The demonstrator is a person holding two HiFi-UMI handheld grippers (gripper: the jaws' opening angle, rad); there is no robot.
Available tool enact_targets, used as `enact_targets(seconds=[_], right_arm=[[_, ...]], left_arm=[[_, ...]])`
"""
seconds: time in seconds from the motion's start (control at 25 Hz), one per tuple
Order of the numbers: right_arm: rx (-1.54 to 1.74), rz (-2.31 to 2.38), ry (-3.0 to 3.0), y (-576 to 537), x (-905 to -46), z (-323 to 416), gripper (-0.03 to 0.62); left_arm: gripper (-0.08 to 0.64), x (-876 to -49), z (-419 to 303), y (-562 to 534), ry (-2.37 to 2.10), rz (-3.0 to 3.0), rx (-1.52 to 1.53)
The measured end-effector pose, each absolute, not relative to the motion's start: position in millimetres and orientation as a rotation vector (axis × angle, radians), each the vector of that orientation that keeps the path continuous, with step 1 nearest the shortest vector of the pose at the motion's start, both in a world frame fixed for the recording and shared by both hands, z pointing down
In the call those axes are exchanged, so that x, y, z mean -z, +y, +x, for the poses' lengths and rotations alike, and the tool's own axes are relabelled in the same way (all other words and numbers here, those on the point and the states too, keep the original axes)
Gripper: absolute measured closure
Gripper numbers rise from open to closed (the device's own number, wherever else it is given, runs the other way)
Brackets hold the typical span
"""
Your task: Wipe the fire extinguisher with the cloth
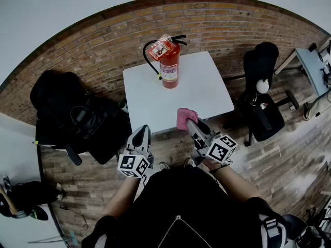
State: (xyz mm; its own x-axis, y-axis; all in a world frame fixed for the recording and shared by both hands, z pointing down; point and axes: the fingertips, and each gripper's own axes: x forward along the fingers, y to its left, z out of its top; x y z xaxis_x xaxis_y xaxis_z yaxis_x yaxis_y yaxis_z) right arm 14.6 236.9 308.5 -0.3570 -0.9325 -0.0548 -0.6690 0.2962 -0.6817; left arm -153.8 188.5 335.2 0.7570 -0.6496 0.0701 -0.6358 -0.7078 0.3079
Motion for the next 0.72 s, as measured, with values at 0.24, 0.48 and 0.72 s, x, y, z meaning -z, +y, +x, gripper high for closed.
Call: enact_targets(seconds=[0.24, 0.48, 0.72], right_arm=[[0.784, -1.474, 2.123, 223.7, -315.3, 6.9, 0.489], [0.778, -1.549, 2.093, 209.6, -316.2, 5.3, 0.489], [0.741, -1.617, 2.063, 198.7, -312.1, 2.1, 0.489]], left_arm=[[0.533, -345.8, -166.2, 176.6, -0.986, 2.63, 0.053], [0.534, -354.8, -175.5, 161.0, -0.961, 2.611, 0.058], [0.533, -361.4, -179.5, 146.6, -0.899, 2.613, 0.054]])
